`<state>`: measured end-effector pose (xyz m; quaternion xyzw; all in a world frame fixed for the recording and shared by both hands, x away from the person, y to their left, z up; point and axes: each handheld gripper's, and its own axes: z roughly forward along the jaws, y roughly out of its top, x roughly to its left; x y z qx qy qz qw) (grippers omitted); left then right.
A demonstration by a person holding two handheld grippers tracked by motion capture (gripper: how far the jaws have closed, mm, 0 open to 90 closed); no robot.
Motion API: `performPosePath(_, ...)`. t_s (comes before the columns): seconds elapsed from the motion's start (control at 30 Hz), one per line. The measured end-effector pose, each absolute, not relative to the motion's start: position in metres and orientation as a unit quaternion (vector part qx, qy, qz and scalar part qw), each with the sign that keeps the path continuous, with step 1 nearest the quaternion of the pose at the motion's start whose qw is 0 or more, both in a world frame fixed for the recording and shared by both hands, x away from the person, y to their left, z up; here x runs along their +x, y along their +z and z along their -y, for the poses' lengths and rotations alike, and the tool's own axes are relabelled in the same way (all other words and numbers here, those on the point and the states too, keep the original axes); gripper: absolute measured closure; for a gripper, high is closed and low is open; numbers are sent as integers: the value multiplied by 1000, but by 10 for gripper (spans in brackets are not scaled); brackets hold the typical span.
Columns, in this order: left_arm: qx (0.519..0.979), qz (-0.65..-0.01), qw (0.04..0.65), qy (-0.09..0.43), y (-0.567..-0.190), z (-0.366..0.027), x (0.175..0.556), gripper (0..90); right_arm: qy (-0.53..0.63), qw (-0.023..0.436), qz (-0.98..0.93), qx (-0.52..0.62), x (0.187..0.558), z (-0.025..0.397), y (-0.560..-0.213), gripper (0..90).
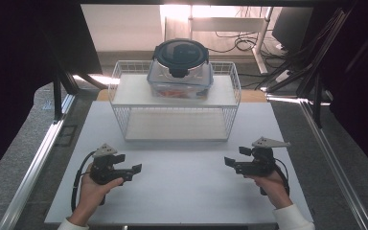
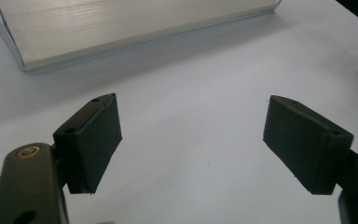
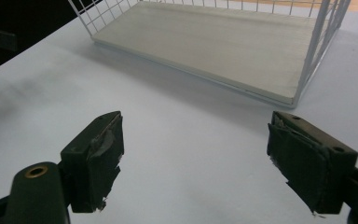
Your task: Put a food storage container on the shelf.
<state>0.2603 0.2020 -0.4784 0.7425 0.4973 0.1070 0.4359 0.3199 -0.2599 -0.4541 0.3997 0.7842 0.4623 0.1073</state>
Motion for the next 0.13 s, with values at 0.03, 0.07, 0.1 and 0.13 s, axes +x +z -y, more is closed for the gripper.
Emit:
performPosePath(0.03, 743, -496, 436, 108, -478, -202, 261, 186, 462, 108, -783, 401, 320, 260, -454, 175)
performPosePath(0.07, 743, -496, 436, 108, -478, -202, 261, 186, 462, 110, -782, 403, 320, 260, -454, 172)
performPosePath(0.1, 743, -496, 436, 108, -479, -202, 261, 186, 461, 110, -782, 404, 320, 261, -455, 171)
performPosePath(0.13, 743, -496, 436, 108, -479, -202, 261, 186, 460, 111, -783, 403, 319, 261, -455, 171)
